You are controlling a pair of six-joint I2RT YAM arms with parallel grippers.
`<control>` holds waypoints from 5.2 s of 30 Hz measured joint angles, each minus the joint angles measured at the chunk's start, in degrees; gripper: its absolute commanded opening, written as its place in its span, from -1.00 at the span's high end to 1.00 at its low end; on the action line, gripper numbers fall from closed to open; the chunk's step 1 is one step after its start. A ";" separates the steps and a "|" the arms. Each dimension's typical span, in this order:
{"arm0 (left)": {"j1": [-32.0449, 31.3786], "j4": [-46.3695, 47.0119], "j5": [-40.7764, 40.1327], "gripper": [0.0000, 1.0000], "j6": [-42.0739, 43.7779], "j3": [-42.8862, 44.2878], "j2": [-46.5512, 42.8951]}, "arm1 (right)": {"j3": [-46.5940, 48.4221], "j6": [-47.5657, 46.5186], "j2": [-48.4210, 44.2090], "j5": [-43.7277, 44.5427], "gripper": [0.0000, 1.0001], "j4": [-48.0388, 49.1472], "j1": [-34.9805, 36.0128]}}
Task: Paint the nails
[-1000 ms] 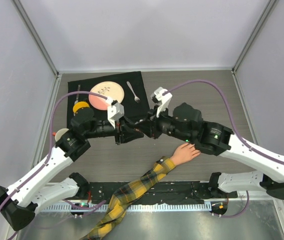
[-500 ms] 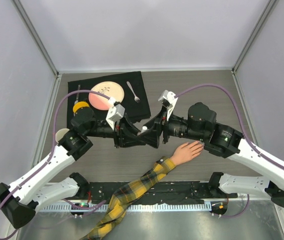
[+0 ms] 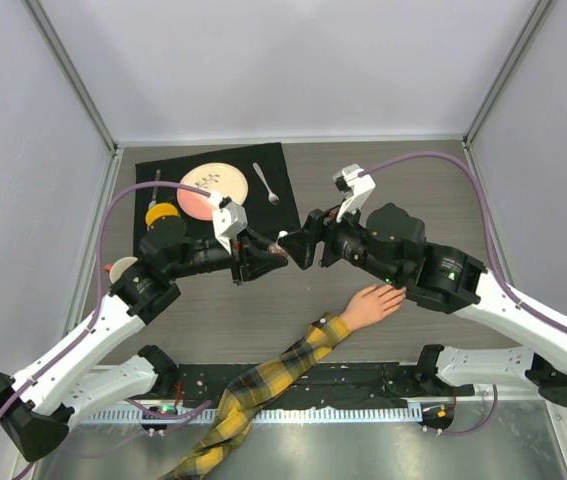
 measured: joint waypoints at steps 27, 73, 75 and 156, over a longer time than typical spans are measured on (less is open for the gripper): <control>0.92 14.43 21.51 0.99 -15.45 -3.13 3.89 | -5.64 -7.32 -1.05 -37.27 0.42 8.41 -7.74; 0.09 7.72 11.91 0.99 -9.99 -2.82 4.17 | -10.45 -6.97 -4.44 -18.34 0.98 10.95 -3.28; 0.15 13.49 17.94 1.00 -14.58 -3.41 6.19 | -12.22 -8.02 -5.55 -27.54 0.99 12.63 -6.43; 0.92 -0.17 3.76 1.00 -2.38 -1.29 3.72 | 11.98 2.36 11.85 -3.91 0.44 -13.44 0.57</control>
